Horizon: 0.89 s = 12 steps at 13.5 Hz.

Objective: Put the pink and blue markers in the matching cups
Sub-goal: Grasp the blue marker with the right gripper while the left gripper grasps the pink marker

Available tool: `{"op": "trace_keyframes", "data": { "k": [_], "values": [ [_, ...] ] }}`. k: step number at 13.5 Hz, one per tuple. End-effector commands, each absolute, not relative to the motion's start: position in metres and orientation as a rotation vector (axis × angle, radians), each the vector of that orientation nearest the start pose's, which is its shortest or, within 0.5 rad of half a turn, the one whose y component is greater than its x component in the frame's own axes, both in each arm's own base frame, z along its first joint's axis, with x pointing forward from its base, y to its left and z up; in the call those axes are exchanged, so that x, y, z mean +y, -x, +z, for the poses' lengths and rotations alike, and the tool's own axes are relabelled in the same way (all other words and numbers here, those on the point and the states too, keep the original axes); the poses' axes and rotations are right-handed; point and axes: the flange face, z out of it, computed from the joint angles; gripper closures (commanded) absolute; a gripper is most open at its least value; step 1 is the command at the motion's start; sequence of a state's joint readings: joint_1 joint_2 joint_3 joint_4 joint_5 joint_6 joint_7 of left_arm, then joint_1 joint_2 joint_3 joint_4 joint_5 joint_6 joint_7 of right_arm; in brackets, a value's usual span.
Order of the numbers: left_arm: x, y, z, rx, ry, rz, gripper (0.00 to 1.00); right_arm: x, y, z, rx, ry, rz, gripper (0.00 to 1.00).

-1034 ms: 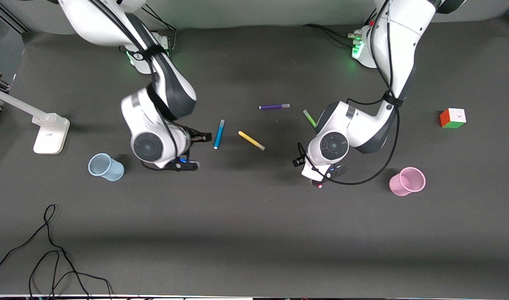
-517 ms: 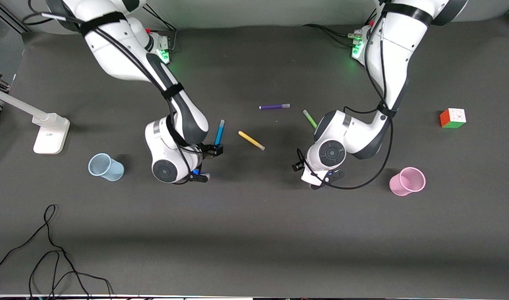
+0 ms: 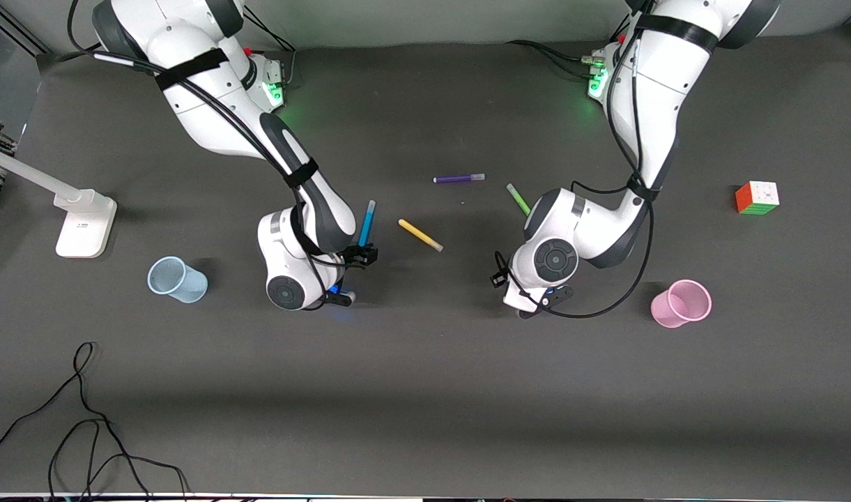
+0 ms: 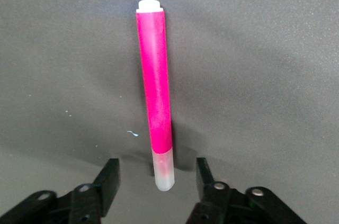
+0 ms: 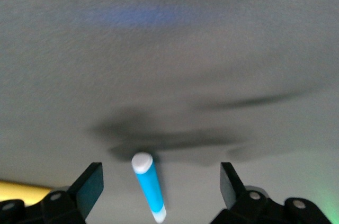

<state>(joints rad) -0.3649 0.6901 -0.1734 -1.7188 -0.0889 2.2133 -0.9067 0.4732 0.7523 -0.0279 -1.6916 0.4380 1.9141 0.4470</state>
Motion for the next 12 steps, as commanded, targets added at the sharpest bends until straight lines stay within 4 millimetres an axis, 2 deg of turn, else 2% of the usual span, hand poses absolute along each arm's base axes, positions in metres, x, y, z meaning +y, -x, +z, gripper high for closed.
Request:
{"op": "trace_keyframes", "data": {
  "k": [1, 3, 5, 7, 9, 11, 12],
  "values": [
    [-0.331, -0.563, 0.175, -0.733, 3.046, 0.410, 0.48, 0.301, -0.530, 0.128, 0.427, 2.860, 0.921, 0.20],
    [-0.331, -0.563, 0.175, -0.733, 3.046, 0.410, 0.64, 0.301, -0.529, 0.127, 0.428, 2.859, 0.928, 0.33],
    [-0.331, -0.563, 0.175, -0.731, 3.046, 0.410, 0.75, 0.301, -0.528, 0.128, 0.425, 2.858, 0.933, 0.45],
    [-0.331, -0.563, 0.176, -0.730, 3.046, 0.410, 0.98, 0.301, -0.528, 0.130, 0.426, 2.855, 0.936, 0.59],
    [-0.330, -0.565, 0.184, -0.732, 3.042, 0.415, 1.00, 0.303, -0.528, 0.134, 0.432, 2.829, 0.943, 0.72],
    [-0.323, -0.571, 0.214, -0.745, 3.039, 0.409, 1.00, 0.303, -0.530, 0.142, 0.440, 2.826, 0.940, 0.84],
    [-0.313, -0.579, 0.241, -0.738, 3.019, 0.443, 1.00, 0.305, -0.530, 0.146, 0.437, 2.824, 0.942, 0.90]
  ]
}}
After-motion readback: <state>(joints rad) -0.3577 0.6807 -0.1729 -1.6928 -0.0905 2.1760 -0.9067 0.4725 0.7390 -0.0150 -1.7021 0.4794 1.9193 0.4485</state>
